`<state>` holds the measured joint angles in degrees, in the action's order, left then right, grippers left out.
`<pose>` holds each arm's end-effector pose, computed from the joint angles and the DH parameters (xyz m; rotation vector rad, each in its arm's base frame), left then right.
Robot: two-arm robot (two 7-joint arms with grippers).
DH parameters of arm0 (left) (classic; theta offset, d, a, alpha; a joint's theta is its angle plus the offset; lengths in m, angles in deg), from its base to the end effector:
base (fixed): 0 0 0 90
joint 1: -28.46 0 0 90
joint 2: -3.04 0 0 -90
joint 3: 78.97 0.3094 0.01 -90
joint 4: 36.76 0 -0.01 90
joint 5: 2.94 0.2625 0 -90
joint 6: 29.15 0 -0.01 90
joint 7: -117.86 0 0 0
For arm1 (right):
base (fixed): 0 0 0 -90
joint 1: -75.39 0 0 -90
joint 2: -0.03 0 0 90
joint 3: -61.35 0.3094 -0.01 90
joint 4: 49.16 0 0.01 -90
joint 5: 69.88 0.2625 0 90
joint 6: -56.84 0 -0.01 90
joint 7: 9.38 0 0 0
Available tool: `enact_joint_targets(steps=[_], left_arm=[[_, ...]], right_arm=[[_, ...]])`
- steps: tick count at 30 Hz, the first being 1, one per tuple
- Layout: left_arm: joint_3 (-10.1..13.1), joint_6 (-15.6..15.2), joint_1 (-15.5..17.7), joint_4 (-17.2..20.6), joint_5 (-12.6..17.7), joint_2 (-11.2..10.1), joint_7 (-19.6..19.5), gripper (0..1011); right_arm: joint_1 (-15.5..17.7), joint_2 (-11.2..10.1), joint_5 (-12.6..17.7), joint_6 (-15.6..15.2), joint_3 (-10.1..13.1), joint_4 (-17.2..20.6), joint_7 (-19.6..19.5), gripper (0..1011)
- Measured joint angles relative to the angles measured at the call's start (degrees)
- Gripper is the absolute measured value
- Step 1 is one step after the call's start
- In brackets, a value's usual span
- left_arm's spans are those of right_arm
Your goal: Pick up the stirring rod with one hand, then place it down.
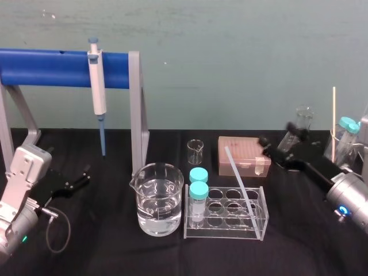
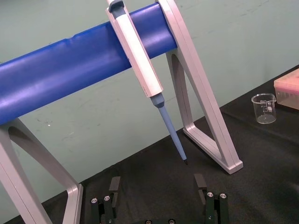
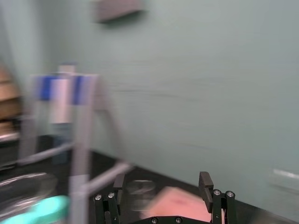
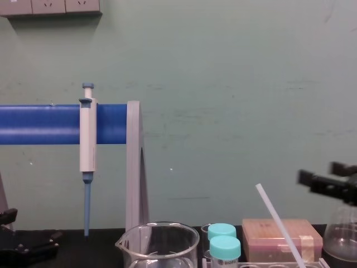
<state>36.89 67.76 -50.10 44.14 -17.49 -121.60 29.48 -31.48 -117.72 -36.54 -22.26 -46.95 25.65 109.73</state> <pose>0.3175 0.1059 -0.3090 0.3042 -0.2851 1.2480 0.3574 -0.1067 -0.2921 0.0916 -0.0615 -0.9201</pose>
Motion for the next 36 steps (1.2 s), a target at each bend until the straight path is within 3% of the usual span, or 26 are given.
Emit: enact_joint_targets(steps=[2, 5, 8, 14, 36], left_arm=[[0.0, 0.0, 0.0, 0.0, 0.0, 0.0, 0.0, 1000], [0.0, 0.0, 0.0, 0.0, 0.0, 0.0, 0.0, 1000], [0.0, 0.0, 0.0, 0.0, 0.0, 0.0, 0.0, 1000], [0.0, 0.0, 0.0, 0.0, 0.0, 0.0, 0.0, 1000], [0.0, 0.0, 0.0, 0.0, 0.0, 0.0, 0.0, 1000]], right_arm=[[1.4, 1.2, -3.1, -2.0, 2.3, 1.1, -10.3, 1003], [2.0, 2.3, -5.4, -5.9, 3.3, 1.2, -17.7, 1003], [2.2, 3.2, -6.4, -9.7, 3.7, 0.6, -21.6, 1003], [2.2, 4.2, -6.9, -13.1, 3.9, -0.9, -22.8, 1003], [2.1, 4.0, -6.8, -12.3, 3.9, -0.5, -22.7, 1003]])
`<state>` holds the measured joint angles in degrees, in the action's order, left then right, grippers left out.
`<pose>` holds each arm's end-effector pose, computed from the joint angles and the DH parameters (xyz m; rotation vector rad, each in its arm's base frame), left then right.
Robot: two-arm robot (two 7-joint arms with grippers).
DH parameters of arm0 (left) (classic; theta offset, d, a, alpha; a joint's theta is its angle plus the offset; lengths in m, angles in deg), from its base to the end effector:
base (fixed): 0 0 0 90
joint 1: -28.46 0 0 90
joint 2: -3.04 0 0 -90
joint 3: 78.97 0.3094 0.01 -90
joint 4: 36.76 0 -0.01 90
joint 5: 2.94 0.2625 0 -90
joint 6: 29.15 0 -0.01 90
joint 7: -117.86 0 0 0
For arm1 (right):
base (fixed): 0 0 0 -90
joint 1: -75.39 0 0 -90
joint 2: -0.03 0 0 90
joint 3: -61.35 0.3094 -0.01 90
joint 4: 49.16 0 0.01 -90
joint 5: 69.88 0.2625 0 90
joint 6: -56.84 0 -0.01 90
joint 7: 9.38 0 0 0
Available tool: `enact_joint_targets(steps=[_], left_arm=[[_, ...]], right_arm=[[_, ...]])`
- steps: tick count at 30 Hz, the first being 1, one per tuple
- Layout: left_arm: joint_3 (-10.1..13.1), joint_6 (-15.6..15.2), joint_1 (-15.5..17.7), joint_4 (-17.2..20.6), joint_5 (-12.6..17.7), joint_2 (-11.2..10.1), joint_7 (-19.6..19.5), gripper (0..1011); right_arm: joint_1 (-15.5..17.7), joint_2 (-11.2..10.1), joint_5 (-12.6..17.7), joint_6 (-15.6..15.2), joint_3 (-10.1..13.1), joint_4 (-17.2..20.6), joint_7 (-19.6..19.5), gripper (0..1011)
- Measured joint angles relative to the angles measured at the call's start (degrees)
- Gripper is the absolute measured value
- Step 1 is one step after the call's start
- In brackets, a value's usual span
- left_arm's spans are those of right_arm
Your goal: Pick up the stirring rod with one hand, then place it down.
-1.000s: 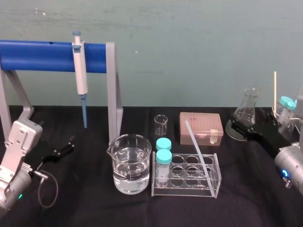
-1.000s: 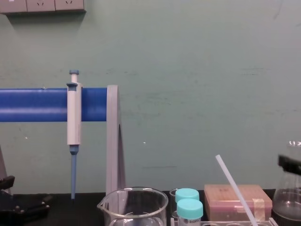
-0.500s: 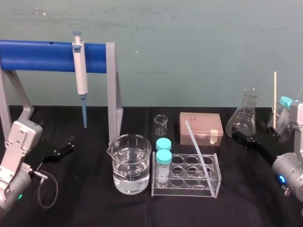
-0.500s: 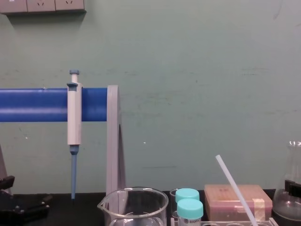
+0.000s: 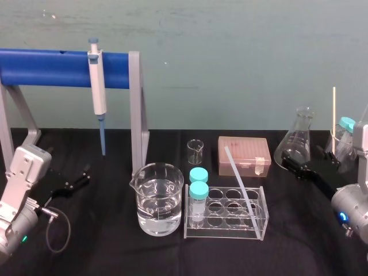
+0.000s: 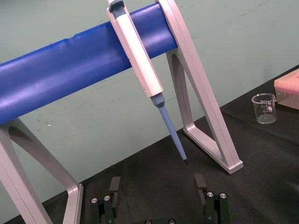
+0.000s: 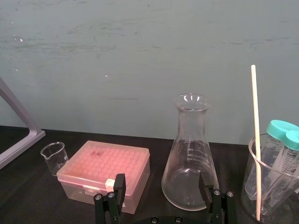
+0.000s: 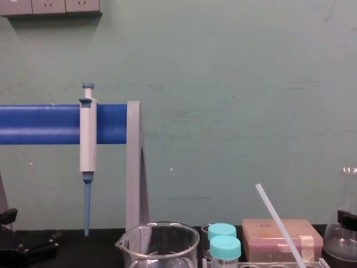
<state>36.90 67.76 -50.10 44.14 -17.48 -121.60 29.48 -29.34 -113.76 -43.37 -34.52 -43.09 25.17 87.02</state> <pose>0.3175 0.1059 -0.3090 0.3044 -0.2852 1.2478 0.3508 -0.0969 -0.3075 -0.0886 0.0939 -1.3460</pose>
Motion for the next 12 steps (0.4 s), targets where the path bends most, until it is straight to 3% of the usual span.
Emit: enact_joint_targets(steps=[12], left_arm=[[0.0, 0.0, 0.0, 0.0, 0.0, 0.0, 0.0, 1000]], right_arm=[[0.0, -0.1, 0.0, 0.1, 0.0, 0.1, 0.1, 1003]])
